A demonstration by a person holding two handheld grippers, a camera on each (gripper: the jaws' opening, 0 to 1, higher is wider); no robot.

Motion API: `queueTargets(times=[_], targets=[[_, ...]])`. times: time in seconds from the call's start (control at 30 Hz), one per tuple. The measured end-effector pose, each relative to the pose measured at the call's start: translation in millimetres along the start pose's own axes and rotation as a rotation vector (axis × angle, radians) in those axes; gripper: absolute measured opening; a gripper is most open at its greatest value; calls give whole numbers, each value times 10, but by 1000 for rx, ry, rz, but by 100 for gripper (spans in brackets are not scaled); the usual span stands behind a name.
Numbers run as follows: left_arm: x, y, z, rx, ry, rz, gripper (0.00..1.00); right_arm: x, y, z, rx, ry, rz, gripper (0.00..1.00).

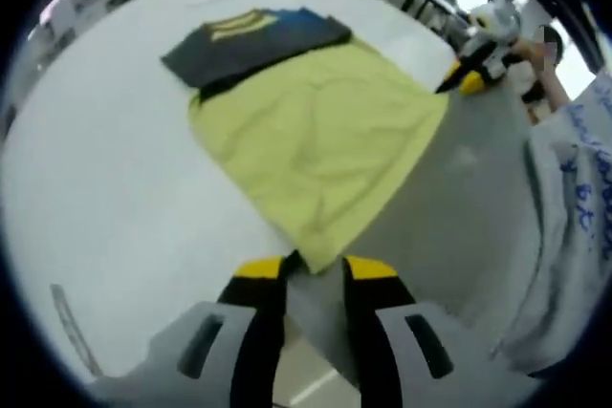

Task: Fold the garment on the visible template until the final outline fits inside the template.

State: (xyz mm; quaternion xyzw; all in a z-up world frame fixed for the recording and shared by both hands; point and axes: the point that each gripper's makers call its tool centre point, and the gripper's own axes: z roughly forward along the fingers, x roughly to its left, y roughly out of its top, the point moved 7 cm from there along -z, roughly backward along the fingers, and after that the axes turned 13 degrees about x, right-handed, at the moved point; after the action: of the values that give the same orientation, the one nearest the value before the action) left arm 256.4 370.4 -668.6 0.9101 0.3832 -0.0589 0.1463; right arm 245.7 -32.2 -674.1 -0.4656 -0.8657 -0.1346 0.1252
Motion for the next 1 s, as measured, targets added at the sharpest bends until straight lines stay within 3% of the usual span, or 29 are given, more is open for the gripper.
queueTargets(times=[0.1, 0.17, 0.2, 0.33, 0.57, 0.7, 0.83, 1.0], targets=[[-16, -9, -5, 5, -18, -6, 20, -69, -42, 111, 111, 25, 92, 36], [-27, -7, -5, 6, -25, 1, 17, -89, -34, 179, 138, 53, 118, 39], [-33, -5, -4, 8, -28, 3, 17, -104, 8, 248, 109, 65, 63, 39], [-25, -7, -1, 16, -37, -7, 18, -156, 24, 342, 64, 86, 105, 35], [-47, 14, 47, 72, -41, 13, 15, -153, -3, 341, 48, 74, 122, 29], [-76, 30, 113, 105, -54, 28, 7, -143, -15, 336, 44, 72, 124, 29], [-43, 36, 149, 112, -43, 12, 8, -122, -32, 318, 37, 76, 120, 28], [-40, 40, 213, 100, -66, -2, 2, -116, -30, 309, 28, 77, 131, 27]])
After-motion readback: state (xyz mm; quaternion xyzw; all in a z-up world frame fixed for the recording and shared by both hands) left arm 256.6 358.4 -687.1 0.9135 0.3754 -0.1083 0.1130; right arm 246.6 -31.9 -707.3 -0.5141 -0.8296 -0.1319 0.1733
